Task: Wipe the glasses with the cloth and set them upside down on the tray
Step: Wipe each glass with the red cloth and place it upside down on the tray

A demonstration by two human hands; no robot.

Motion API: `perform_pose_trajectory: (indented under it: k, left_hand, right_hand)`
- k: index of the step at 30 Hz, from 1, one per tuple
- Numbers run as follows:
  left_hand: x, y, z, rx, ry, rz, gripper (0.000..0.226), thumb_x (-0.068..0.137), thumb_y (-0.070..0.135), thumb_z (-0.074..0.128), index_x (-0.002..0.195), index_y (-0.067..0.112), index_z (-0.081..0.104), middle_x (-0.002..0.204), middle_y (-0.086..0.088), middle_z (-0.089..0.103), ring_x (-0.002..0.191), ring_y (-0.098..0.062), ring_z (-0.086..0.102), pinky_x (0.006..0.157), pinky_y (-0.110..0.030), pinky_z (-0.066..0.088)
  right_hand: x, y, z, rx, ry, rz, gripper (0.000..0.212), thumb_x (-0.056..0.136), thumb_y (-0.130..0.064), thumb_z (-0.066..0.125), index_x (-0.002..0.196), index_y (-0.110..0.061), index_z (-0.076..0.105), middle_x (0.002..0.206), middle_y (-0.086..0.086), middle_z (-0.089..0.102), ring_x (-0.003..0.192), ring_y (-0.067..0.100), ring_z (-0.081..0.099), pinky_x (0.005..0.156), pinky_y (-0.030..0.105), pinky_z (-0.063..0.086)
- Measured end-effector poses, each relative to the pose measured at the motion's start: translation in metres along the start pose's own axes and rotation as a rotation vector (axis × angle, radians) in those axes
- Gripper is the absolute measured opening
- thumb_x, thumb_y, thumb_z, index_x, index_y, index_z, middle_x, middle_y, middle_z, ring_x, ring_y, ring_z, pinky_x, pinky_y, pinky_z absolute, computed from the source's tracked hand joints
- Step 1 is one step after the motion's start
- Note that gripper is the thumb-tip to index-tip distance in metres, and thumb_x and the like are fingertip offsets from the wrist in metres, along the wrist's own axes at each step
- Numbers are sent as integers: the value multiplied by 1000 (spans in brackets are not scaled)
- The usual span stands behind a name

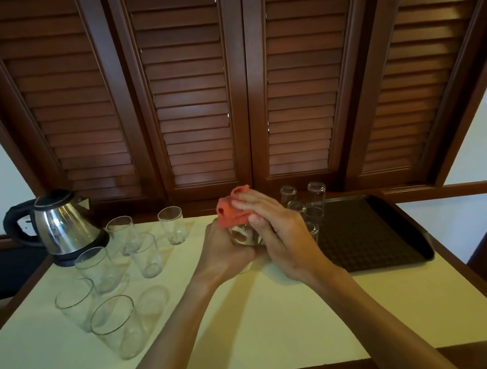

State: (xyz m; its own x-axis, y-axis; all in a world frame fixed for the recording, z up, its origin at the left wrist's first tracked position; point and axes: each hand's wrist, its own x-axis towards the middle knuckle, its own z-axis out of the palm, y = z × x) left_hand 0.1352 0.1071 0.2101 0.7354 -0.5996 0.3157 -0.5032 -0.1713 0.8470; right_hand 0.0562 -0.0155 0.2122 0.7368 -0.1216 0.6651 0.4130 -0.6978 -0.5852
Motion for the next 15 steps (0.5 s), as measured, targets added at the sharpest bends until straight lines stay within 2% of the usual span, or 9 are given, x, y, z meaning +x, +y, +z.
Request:
perform_pose_trajectory:
  k: [3, 5, 7, 10, 12, 15]
  left_hand:
    - [10, -4, -5, -67, 74, -29, 59, 60, 11, 90, 99, 50, 68, 92, 25, 76, 88, 4, 71, 79, -23, 58]
    - [11, -5, 1, -51, 48, -12, 61, 61, 3, 91, 96, 48, 67, 90, 27, 75, 86, 4, 71, 75, -20, 57]
    - [9, -2, 15, -2, -20, 9, 57, 66, 2, 93, 91, 46, 65, 85, 30, 73, 81, 5, 70, 68, -18, 56]
    - [13, -3, 20, -39, 26, 5, 55, 72, 6, 92, 90, 51, 66, 86, 24, 75, 85, 4, 71, 75, -20, 59]
    - [18, -4, 16, -74, 67, -14, 62, 70, 2, 90, 90, 58, 69, 91, 22, 77, 89, 3, 71, 76, -17, 56]
    - [17, 2, 29, -7, -36, 1, 55, 64, -3, 90, 89, 42, 71, 87, 20, 75, 80, 0, 70, 70, -17, 56]
  right_hand:
    - [-14, 9, -9, -6, -22, -60, 35, 107, -14, 43, 136, -8, 61, 147, 3, 56, 143, 9, 43, 119, 29, 34]
    - [-12, 14, -15, 5, 19, -20, 34, 106, -11, 43, 133, -7, 63, 146, 3, 56, 138, 4, 47, 113, 25, 41]
    - [-5, 13, -15, -3, 33, 21, 33, 106, -11, 44, 133, -9, 63, 144, -2, 55, 139, 2, 46, 116, 26, 38]
    - [-10, 15, -18, -13, -16, -36, 35, 106, -11, 44, 136, -11, 61, 145, 0, 56, 143, 9, 43, 120, 32, 31]
    - [-18, 22, -29, 10, -15, -51, 34, 106, -8, 44, 135, -9, 61, 143, 0, 58, 140, 9, 47, 118, 31, 36]
    - [-12, 29, -41, 36, 46, 22, 30, 106, -6, 44, 128, -10, 64, 134, -5, 62, 127, 0, 56, 106, 24, 47]
